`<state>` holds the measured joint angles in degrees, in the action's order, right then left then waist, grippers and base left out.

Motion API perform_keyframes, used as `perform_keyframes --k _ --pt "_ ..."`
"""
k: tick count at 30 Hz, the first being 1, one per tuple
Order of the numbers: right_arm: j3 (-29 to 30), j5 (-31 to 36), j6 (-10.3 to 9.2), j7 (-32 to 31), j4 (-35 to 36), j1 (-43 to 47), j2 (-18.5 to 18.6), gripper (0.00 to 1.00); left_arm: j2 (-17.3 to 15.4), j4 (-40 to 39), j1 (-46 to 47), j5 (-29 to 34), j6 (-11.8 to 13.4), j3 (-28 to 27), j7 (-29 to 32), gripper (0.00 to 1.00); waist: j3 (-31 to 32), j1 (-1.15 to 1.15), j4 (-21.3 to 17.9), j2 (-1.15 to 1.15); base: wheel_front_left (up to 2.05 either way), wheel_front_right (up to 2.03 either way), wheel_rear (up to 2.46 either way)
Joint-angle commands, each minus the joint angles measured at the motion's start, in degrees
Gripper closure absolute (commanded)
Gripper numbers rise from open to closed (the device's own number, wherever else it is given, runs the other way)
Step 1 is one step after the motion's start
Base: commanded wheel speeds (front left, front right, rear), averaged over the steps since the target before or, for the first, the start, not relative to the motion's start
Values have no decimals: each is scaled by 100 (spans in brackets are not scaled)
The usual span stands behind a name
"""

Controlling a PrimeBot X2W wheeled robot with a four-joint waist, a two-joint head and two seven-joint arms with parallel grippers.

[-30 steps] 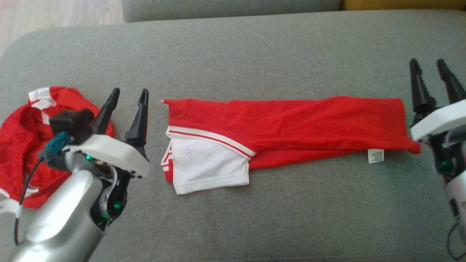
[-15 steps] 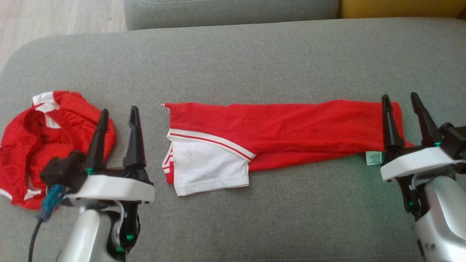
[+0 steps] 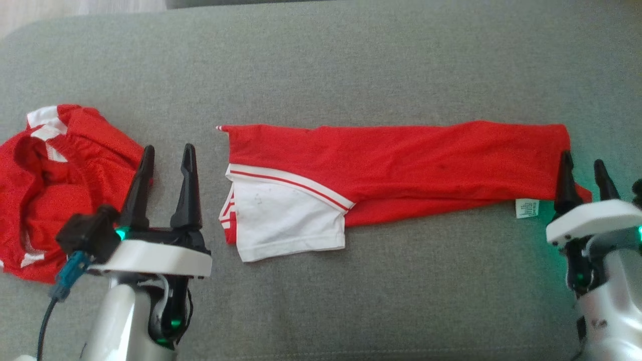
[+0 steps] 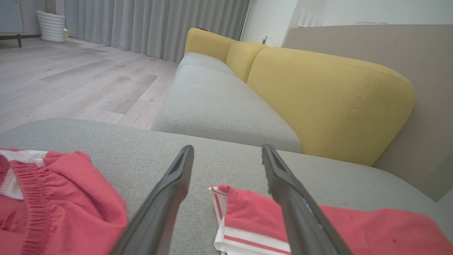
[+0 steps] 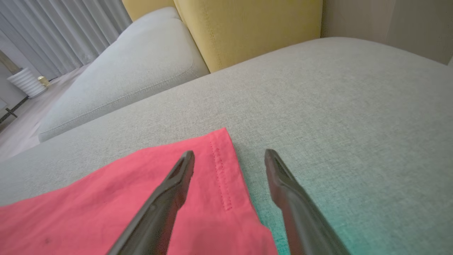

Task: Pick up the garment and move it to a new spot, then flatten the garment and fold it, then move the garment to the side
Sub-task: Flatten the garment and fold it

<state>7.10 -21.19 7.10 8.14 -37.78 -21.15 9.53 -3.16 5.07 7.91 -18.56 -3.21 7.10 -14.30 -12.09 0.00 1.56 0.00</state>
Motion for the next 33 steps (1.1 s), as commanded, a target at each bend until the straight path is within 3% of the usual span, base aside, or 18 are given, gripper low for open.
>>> perform_keyframes --k 1,14,15,16,25,29,33 --pt "-41 2 39 -55 57 -299 -10 0 -27 -166 285 -10 -47 -226 -69 0 -88 0 18 0 0 0 0" --pt "-95 -61 39 -875 -842 -817 -66 0 26 -56 487 50 -206 -426 -70 0 -362 0 65 0 0 0 0" --pt "-161 -151 39 -962 -845 -821 -90 62 26 -50 493 46 -202 -422 -70 0 -361 0 64 0 0 0 0" --pt "-215 -229 39 -1026 -838 -817 -86 100 26 -45 497 43 -195 -420 -70 0 -358 0 60 0 0 0 0" --pt "48 -140 39 -834 -1056 -798 317 100 27 -18 491 60 -164 -446 -70 0 -250 0 7 0 0 0 0" --pt "638 345 39 -489 -1395 -938 644 100 27 -1 467 71 -164 -453 -70 0 -170 0 -13 0 0 0 0" --pt "1576 1264 39 -31 -1759 -1144 981 100 28 17 425 65 -155 -426 -70 0 -74 0 -17 0 0 0 0"
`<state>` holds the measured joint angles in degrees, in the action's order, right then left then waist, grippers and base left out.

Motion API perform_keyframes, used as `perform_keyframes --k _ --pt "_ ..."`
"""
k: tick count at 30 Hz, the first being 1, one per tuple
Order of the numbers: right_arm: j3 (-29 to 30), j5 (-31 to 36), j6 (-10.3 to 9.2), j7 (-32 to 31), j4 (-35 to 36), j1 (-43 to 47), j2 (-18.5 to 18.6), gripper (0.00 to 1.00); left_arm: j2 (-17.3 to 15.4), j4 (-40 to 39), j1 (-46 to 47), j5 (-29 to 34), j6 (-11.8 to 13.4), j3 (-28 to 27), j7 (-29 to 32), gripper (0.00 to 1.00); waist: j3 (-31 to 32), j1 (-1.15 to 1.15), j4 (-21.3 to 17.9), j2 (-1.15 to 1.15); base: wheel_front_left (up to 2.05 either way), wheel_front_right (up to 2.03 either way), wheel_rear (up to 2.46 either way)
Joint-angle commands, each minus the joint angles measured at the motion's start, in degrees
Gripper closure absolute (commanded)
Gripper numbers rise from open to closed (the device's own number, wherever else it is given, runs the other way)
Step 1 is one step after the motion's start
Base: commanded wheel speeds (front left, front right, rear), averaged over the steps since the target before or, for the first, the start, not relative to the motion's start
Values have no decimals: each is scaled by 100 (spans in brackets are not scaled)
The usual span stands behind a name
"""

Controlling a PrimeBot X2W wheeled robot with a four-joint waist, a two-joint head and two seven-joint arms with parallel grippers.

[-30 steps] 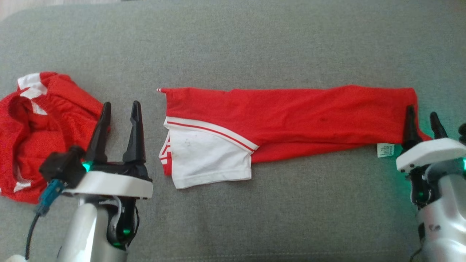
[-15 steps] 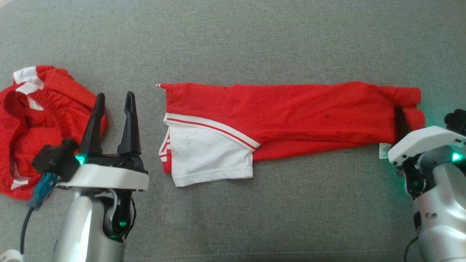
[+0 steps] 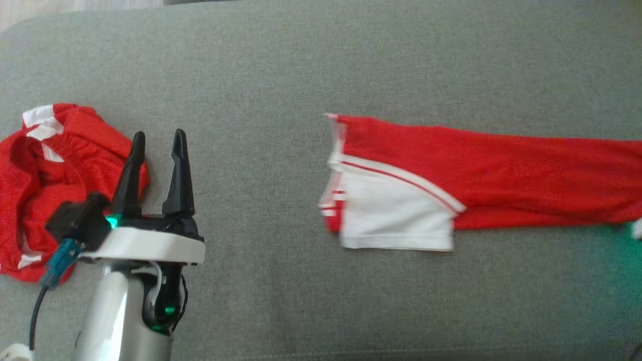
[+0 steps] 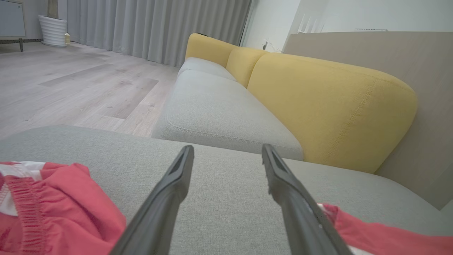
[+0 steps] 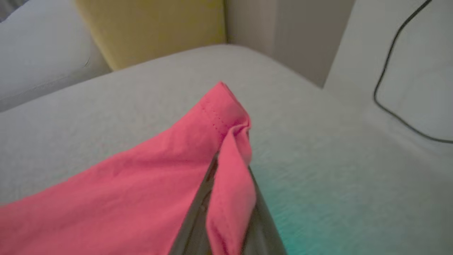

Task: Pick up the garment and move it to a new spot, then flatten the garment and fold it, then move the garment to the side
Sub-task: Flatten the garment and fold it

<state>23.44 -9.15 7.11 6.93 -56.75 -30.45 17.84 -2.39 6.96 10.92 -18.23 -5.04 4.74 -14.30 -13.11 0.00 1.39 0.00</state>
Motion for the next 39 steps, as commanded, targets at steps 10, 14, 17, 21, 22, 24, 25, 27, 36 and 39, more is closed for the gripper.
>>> perform_keyframes --k 10,14,17,21,22,24,25,27,36,39 --pt "515 1133 37 112 298 -567 -707 100 -49 -129 -66 -64 118 -161 -70 0 409 0 -71 0 0 0 0" --pt "10 869 37 -68 683 -634 -1190 100 -49 -142 -126 -108 155 -141 -70 0 516 0 -116 0 0 0 0" --pt "-590 360 37 -295 1119 -576 -1414 100 -49 -148 -142 -135 180 -123 -70 0 570 0 -129 0 0 0 0" --pt "-1725 -768 37 -709 1933 -261 -1489 100 -49 -147 -151 -173 212 -75 -70 0 622 0 -111 0 0 0 0" --pt "-2081 -1134 37 -807 2174 -138 -1491 100 -49 -148 -152 -182 218 -64 -70 0 628 0 -103 0 0 0 0" --pt "-2666 -1712 37 -948 2664 137 -1493 100 -49 -158 -161 -197 229 -57 -70 0 633 0 -92 0 0 0 0" --pt "-2916 -1941 37 -996 2895 270 -1493 100 -49 -164 -167 -207 237 -60 -70 0 632 0 -86 0 0 0 0" --pt "-3336 -2400 37 -1038 3300 517 -1494 100 -49 -170 -170 -233 253 -62 -70 0 620 0 -69 0 0 0 0" --pt "-4179 -3033 37 -686 3424 915 -1495 100 -49 -177 -118 -319 280 8 -70 0 476 0 66 0 0 0 0" --pt "-4470 -3287 37 -479 3228 812 -1495 100 -49 -173 -79 -345 286 43 -70 0 365 0 136 0 0 0 0"
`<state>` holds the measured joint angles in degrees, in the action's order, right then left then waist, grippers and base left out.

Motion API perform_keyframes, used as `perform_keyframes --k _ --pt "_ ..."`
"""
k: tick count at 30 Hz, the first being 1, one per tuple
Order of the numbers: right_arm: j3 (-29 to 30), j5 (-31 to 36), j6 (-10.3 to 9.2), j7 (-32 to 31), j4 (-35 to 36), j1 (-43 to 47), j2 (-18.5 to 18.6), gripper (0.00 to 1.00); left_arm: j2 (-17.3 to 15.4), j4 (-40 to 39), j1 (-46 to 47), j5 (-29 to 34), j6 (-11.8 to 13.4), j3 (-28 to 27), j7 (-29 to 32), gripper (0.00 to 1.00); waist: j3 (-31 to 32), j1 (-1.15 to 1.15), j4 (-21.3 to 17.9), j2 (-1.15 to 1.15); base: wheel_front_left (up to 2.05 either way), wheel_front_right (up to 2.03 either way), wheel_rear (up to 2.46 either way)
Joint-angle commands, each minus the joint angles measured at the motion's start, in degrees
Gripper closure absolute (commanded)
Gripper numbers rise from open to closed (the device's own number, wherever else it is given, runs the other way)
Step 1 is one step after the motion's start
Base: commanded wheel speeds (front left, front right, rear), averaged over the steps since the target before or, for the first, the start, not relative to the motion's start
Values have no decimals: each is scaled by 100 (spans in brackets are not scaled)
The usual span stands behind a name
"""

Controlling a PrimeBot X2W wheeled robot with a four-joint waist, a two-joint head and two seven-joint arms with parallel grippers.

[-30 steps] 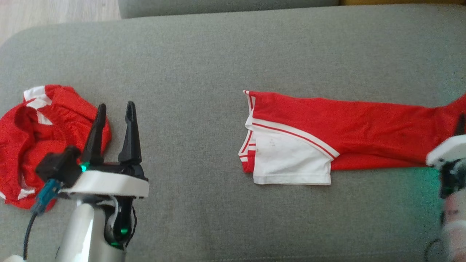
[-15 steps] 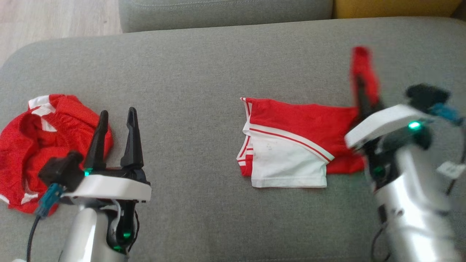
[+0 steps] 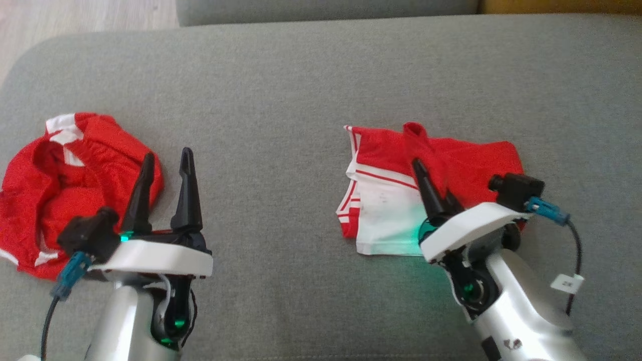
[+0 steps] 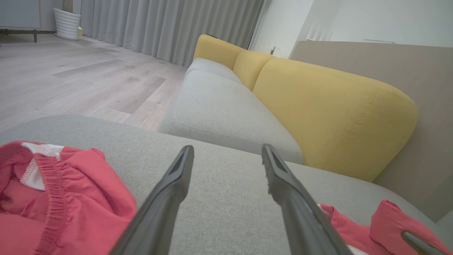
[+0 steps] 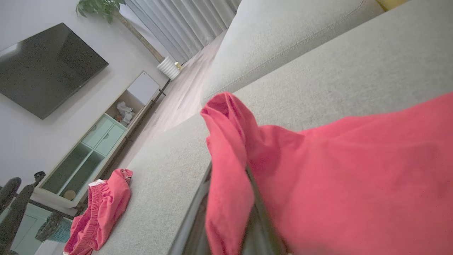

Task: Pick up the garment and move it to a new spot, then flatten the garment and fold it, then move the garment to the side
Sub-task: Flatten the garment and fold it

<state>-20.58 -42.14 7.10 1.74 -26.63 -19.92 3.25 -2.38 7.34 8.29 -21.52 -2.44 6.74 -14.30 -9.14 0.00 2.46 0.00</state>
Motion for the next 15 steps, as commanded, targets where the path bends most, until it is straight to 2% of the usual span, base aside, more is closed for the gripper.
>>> perform_keyframes --k 1,8,9,10,15 --pt "-165 -32 39 102 133 -292 -36 100 -50 -208 206 -25 26 -145 -70 0 -68 0 55 0 0 0 0" --pt "-678 -400 39 551 -470 -578 -36 100 -50 -135 312 -128 30 -61 -70 0 -252 0 233 0 0 0 0" --pt "-744 -474 39 580 -568 -605 -36 36 -50 -126 324 -140 33 -45 -70 0 -266 0 255 0 0 0 0" --pt "-844 -550 39 594 -633 -631 -36 0 -50 -115 332 -150 36 -35 -70 0 -272 0 269 0 0 0 0" --pt "-1320 -904 39 705 -728 -715 -37 0 -50 -75 318 -175 53 -49 -70 0 -251 0 286 0 0 0 0"
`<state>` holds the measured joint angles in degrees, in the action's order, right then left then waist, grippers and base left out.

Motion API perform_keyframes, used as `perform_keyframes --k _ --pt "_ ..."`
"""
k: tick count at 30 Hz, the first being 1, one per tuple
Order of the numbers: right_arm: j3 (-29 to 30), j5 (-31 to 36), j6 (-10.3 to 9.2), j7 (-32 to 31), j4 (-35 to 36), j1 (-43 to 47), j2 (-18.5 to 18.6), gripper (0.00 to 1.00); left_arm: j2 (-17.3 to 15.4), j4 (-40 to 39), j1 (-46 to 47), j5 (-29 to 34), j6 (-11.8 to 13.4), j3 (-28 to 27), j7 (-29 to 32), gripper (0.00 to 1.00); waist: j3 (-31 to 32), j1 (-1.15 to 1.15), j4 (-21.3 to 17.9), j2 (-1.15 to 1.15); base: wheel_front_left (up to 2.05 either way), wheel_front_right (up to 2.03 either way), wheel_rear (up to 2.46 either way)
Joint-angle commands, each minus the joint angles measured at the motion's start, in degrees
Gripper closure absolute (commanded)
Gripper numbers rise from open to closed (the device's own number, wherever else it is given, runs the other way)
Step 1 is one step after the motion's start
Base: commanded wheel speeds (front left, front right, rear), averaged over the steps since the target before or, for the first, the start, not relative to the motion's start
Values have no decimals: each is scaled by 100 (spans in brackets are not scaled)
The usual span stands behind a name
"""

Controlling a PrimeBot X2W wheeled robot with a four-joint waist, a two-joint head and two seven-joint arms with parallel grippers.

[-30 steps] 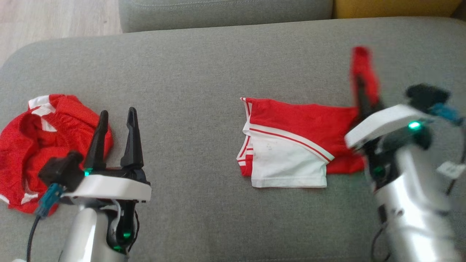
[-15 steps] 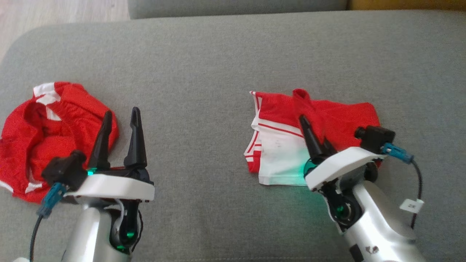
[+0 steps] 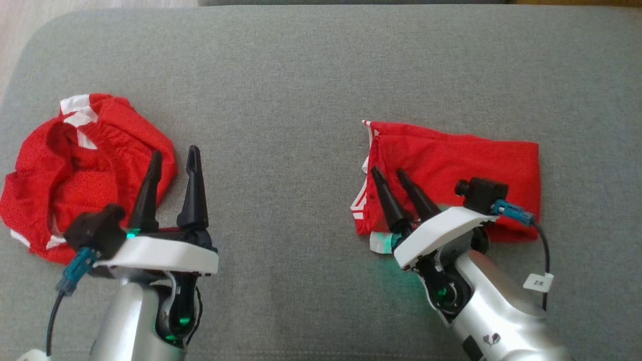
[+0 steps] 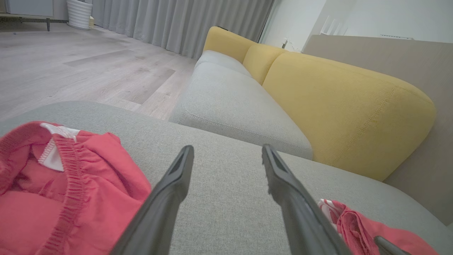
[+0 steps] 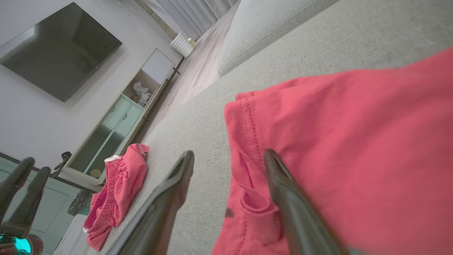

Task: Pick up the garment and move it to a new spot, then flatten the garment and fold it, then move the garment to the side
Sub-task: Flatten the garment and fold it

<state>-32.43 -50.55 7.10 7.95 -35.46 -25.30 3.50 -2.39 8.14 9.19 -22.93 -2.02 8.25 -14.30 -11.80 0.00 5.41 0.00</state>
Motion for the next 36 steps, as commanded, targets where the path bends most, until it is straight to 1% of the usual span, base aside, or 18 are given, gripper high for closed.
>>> perform_keyframes --k 1,4,6,9,11,12,15,17,22,23,29,33,36 --pt "-209 -123 39 104 164 -195 -62 0 -49 -146 218 -32 9 -215 -70 0 30 0 -18 0 0 0 0" --pt "-334 -246 39 186 224 -287 -62 0 -49 -126 199 -26 21 -255 -70 0 88 0 -71 0 0 0 0" --pt "-287 -222 39 254 214 -383 -62 0 -49 -125 194 -20 23 -262 -70 0 130 0 -117 0 0 0 0" --pt "-41 130 39 318 81 -587 -62 0 -49 -141 172 -12 31 -274 -70 0 202 0 -208 0 0 0 0" --pt "249 560 39 351 -22 -735 -62 0 -49 -158 150 -2 35 -287 -70 0 237 0 -267 0 0 0 0" --pt "612 1090 39 358 -94 -837 -61 0 -49 -172 127 5 43 -307 -70 0 274 0 -329 0 0 0 0" --pt "1146 1800 39 280 -10 -850 47 0 -49 -191 108 10 44 -311 -70 0 306 0 -401 0 0 0 0" --pt "1438 2401 39 262 159 -788 228 0 -49 -203 105 14 43 -299 -70 0 317 0 -431 0 0 0 0" --pt "2070 3622 39 190 830 -332 569 0 -49 -238 112 19 40 -284 -70 0 315 0 -484 0 0 0 0" --pt "2070 3622 39 190 830 -332 569 0 -49 -238 112 19 40 -284 -70 0 315 0 -484 0 0 0 0" --pt "2683 4342 39 292 1487 477 632 0 -49 -237 86 39 24 -214 -70 0 316 0 -502 0 0 0 0" --pt "3043 4467 39 413 1677 937 427 0 -49 -172 -20 129 -7 -160 -70 0 330 0 -523 0 0 0 0" --pt "3195 4534 39 494 1738 1155 304 0 -49 -137 -130 255 -15 -145 -70 0 336 0 -539 0 0 0 0"
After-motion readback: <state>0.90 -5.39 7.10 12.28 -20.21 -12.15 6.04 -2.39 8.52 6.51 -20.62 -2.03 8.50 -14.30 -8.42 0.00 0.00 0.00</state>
